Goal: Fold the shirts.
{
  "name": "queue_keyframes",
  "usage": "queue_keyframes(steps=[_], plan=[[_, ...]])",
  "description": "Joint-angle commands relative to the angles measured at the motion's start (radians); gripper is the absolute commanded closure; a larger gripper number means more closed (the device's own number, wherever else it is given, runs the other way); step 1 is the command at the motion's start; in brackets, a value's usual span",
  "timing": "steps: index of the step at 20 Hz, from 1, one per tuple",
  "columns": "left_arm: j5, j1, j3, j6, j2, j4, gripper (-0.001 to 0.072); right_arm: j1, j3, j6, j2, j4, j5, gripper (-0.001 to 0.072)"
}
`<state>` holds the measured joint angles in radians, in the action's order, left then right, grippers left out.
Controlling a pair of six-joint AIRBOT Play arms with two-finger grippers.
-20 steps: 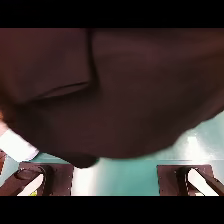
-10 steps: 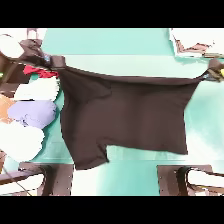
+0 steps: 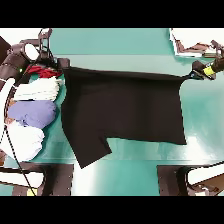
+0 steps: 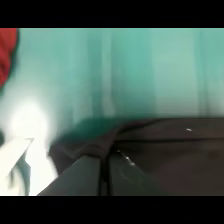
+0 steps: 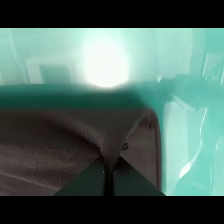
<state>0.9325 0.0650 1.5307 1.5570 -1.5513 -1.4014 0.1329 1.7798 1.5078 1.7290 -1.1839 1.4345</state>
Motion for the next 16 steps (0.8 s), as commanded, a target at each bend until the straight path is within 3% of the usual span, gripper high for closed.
queue_keyframes(steps=[1,5,6,7,8,9,12,16], plan=[[0.169,-0.015,-0.042,-0.063,-0.008,0.000,0.0685,-0.017,-0.137,-0.017,-0.056,-0.024,-0.006,0.0691],[0.168,-0.015,-0.159,-0.066,-0.008,0.043,0.0682,-0.027,-0.356,-0.016,-0.145,-0.015,-0.119,0.0691],[0.171,-0.015,-0.166,-0.064,-0.008,0.048,0.0512,-0.024,-0.382,-0.016,-0.154,-0.010,-0.120,0.0667],[0.183,-0.015,-0.166,-0.064,-0.005,0.055,0.0213,-0.024,-0.397,-0.016,-0.161,-0.010,-0.119,0.0487],[0.200,-0.015,-0.166,-0.064,0.006,0.055,0.0183,-0.024,-0.407,-0.017,-0.172,-0.009,-0.109,0.0372],[0.221,-0.015,-0.166,-0.064,0.027,0.055,0.0226,-0.024,-0.415,-0.017,-0.189,-0.011,-0.091,0.0372],[0.301,-0.015,-0.216,-0.063,0.150,0.034,0.0227,-0.023,-0.483,-0.053,-0.305,-0.023,-0.054,0.0372],[0.354,-0.015,-0.500,-0.009,0.401,0.034,0.0227,-0.024,-0.650,-0.054,-0.522,-0.021,-0.042,0.0372]])
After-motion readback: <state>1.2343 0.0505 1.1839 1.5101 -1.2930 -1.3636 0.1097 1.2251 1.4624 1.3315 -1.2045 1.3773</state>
